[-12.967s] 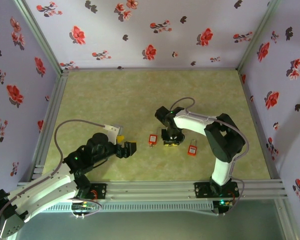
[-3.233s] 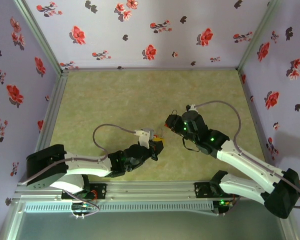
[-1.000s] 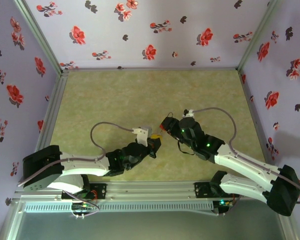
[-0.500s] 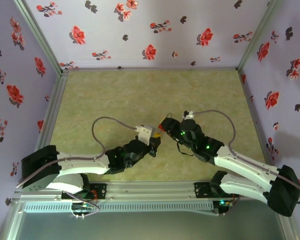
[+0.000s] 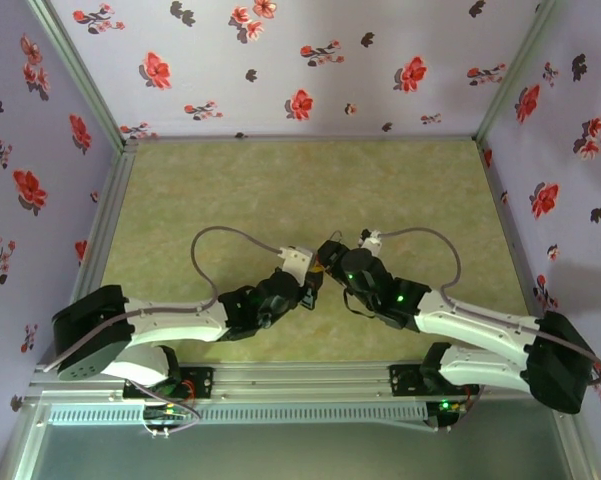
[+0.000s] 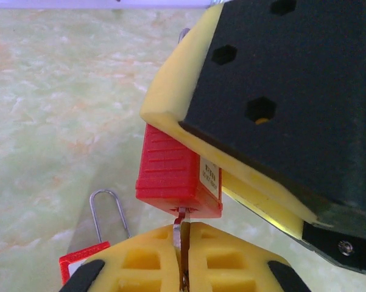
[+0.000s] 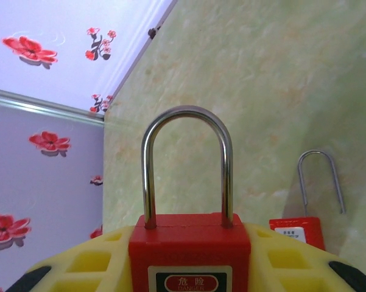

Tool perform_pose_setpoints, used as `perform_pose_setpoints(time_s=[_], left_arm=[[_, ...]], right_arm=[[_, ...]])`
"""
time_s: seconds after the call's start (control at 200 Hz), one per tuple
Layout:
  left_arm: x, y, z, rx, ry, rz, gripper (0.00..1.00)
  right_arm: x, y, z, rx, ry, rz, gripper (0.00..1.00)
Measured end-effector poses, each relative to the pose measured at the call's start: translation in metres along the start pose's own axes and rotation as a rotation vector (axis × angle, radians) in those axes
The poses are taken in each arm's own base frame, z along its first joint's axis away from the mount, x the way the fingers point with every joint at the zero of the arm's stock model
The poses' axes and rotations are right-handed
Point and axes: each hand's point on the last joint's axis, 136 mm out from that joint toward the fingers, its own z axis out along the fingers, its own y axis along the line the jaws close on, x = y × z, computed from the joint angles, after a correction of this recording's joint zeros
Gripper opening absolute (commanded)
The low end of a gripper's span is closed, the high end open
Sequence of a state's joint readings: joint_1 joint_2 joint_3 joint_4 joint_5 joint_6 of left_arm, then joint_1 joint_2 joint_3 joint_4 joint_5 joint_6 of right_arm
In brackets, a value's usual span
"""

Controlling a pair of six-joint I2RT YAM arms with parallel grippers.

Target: Unlock with the key

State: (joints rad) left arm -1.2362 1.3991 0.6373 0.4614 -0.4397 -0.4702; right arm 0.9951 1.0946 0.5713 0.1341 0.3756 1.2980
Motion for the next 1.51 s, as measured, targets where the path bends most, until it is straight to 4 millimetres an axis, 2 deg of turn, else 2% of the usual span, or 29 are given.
perform_pose_setpoints(time_s=[0.205, 0.44, 0.695, 0.895, 0.935, 0.97, 1.025, 1.045, 1.1, 1.18, 1.27, 1.4, 1.505], left_arm=[[0.008, -0.003, 0.001, 0.004, 0.029, 0.106, 0.0], [0.017, -0.019, -0.006, -0.015, 0.019, 0.379, 0.0], [0.041, -0.026, -0.005, -0.091, 0.027, 0.688, 0.0], [0.046, -0.029, -0.004, -0.111, 0.021, 0.792, 0.0], [0.046, -0.03, -0.004, -0.112, 0.018, 0.796, 0.1], [0.045, -0.03, -0.004, -0.112, 0.016, 0.798, 0.22], [0.044, -0.034, -0.004, -0.097, 0.006, 0.804, 0.57], [0.043, -0.037, -0.005, -0.085, 0.0, 0.796, 0.67], [0.04, -0.047, -0.011, -0.042, -0.026, 0.774, 0.8], [0.025, -0.057, -0.026, 0.012, -0.08, 0.685, 0.87], [-0.001, -0.052, -0.049, 0.064, -0.138, 0.521, 0.9], [-0.033, -0.031, -0.079, 0.136, -0.196, 0.252, 0.92], [-0.051, -0.01, -0.095, 0.178, -0.211, 0.057, 0.93]], right_arm=[[0.001, -0.009, -0.003, 0.023, 0.017, 0.022, 0.0], [0.005, -0.021, -0.015, 0.07, 0.19, 0.067, 0.0], [0.018, -0.045, -0.017, 0.178, 0.289, 0.076, 0.0], [0.021, -0.054, -0.019, 0.216, 0.303, 0.08, 0.0], [0.02, -0.053, -0.019, 0.216, 0.303, 0.082, 0.0], [0.02, -0.053, -0.019, 0.215, 0.303, 0.082, 0.0], [0.022, -0.052, -0.02, 0.214, 0.317, 0.075, 0.0], [0.022, -0.053, -0.02, 0.216, 0.318, 0.073, 0.0], [0.023, -0.052, -0.022, 0.219, 0.33, 0.056, 0.0], [0.026, -0.057, -0.027, 0.243, 0.354, 0.028, 0.0], [0.027, -0.066, -0.035, 0.28, 0.371, -0.01, 0.0], [0.026, -0.075, -0.044, 0.323, 0.391, -0.079, 0.0], [0.023, -0.074, -0.048, 0.329, 0.394, -0.15, 0.0]])
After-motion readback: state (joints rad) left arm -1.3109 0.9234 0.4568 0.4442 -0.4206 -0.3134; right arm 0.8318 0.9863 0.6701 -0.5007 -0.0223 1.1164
